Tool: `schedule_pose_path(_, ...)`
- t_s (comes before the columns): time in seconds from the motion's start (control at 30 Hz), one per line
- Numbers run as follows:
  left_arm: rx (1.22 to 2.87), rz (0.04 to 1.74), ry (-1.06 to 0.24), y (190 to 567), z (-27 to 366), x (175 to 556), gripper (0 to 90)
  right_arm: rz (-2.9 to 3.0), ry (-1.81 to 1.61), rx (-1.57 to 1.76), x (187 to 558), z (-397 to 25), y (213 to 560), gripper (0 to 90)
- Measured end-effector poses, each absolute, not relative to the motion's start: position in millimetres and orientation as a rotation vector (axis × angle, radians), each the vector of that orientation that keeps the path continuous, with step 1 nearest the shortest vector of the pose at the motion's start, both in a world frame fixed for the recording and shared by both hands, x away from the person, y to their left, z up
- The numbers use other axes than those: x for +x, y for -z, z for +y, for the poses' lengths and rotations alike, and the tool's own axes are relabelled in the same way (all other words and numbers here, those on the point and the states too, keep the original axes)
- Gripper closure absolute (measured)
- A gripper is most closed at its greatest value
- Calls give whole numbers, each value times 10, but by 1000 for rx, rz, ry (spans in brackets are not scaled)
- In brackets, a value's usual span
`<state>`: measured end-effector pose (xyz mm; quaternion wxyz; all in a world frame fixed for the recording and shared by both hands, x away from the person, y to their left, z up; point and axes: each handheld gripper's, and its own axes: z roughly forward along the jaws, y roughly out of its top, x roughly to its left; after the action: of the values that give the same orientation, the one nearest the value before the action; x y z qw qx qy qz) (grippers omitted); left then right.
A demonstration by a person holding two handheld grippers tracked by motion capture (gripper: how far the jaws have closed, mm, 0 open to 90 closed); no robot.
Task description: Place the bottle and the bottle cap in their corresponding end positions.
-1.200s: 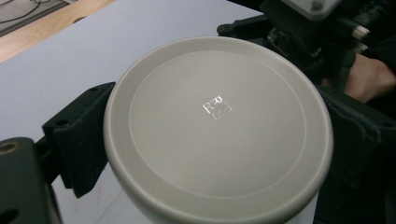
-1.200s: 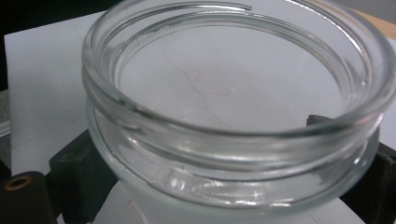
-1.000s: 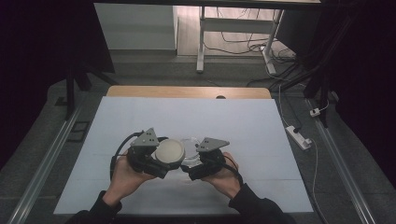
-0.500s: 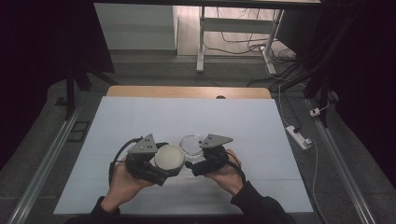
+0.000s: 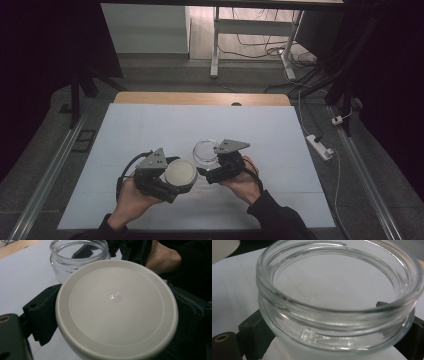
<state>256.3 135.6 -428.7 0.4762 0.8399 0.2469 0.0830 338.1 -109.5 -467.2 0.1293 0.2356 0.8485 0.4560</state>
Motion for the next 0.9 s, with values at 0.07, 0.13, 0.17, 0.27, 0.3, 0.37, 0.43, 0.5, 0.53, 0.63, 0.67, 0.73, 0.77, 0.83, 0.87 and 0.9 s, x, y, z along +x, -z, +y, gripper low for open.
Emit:
schedule_pose_path(0.07,2054,600,-204,4313,1345,2553,79,2464,-1327,688,3404,-1088,4671,68)
schedule_pose_path(0.13,2055,602,-207,4323,1338,2549,79,2463,-1327,689,3420,-1080,4669,68)
schedule_pose_path(0.17,2057,603,-210,4334,1331,2546,79,2463,-1325,688,3428,-1075,4667,68)
schedule_pose_path(0.27,2068,602,-211,4387,1305,2548,79,2461,-1328,687,3454,-1060,4662,68)
schedule_pose_path(0.3,2071,603,-213,4404,1298,2551,79,2460,-1325,687,3462,-1056,4660,68)
schedule_pose_path(0.37,2074,604,-212,4421,1291,2552,79,2458,-1324,689,3481,-1048,4659,68)
schedule_pose_path(0.43,2078,602,-207,4456,1280,2559,79,2458,-1322,692,3500,-1041,4660,68)
schedule_pose_path(0.5,2080,593,-201,4502,1263,2565,79,2455,-1320,693,3521,-1038,4662,68)
schedule_pose_path(0.53,2080,593,-201,4502,1263,2565,80,2455,-1319,696,3531,-1037,4663,69)
schedule_pose_path(0.63,2086,591,-198,4544,1242,2574,80,2454,-1317,699,3553,-1035,4667,68)
schedule_pose_path(0.67,2088,591,-198,4562,1234,2580,80,2453,-1313,704,3576,-1033,4674,68)
schedule_pose_path(0.73,2089,591,-189,4600,1219,2594,79,2452,-1310,707,3595,-1032,4679,68)
schedule_pose_path(0.77,2089,591,-189,4600,1219,2594,80,2451,-1308,710,3604,-1032,4682,68)
schedule_pose_path(0.83,2092,587,-188,4621,1208,2602,80,2450,-1306,715,3624,-1030,4687,68)
schedule_pose_path(0.87,2092,585,-188,4634,1200,2605,80,2450,-1305,718,3637,-1028,4689,68)
schedule_pose_path(0.9,2094,581,-191,4650,1187,2608,79,2448,-1306,719,3645,-1027,4690,68)
